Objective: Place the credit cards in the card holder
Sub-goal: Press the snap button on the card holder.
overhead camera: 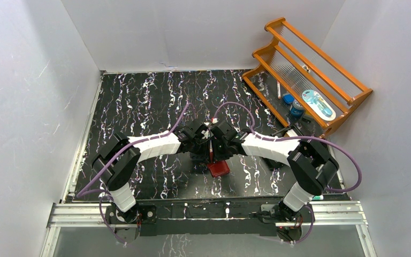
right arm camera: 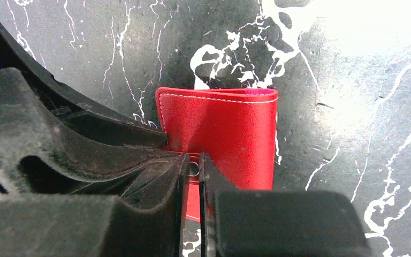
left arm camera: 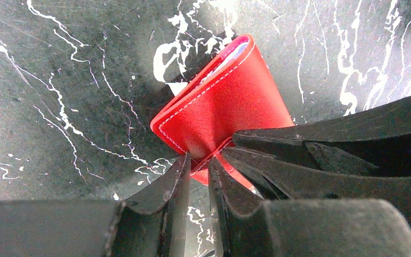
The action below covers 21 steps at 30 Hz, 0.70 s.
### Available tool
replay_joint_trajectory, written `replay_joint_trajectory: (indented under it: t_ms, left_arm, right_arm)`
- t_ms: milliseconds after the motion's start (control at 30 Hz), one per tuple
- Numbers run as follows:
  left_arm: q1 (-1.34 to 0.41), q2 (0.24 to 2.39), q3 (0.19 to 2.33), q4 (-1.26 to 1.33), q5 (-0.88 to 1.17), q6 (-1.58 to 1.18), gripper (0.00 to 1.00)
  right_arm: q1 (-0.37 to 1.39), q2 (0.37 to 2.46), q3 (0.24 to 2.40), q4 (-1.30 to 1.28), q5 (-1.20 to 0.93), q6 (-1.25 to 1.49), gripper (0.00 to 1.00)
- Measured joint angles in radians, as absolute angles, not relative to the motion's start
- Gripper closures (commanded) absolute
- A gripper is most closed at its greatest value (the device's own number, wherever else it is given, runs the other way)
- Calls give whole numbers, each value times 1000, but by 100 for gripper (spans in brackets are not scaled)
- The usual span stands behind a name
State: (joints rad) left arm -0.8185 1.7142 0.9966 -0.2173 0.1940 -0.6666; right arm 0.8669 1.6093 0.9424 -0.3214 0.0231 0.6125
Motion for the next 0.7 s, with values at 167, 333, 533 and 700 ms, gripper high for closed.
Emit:
replay_joint_trajectory:
  t_ms: [167,333,533,700]
  left_arm:
    - [-818,1716,997,-217,194,-667,82]
    - [-818,1719,997,-217,194,-667,82]
    - [-818,1720,997,-217,194,-667,82]
    - [-818,1720,997,-217,194,-667,82]
  right_arm:
    - [869,1608,955,-351,28,612,80]
    - [870,1592,956,-382,28,612,80]
    - [877,1590,960,-395,28,608,80]
    - [889,1590,968,-396,28,602,80]
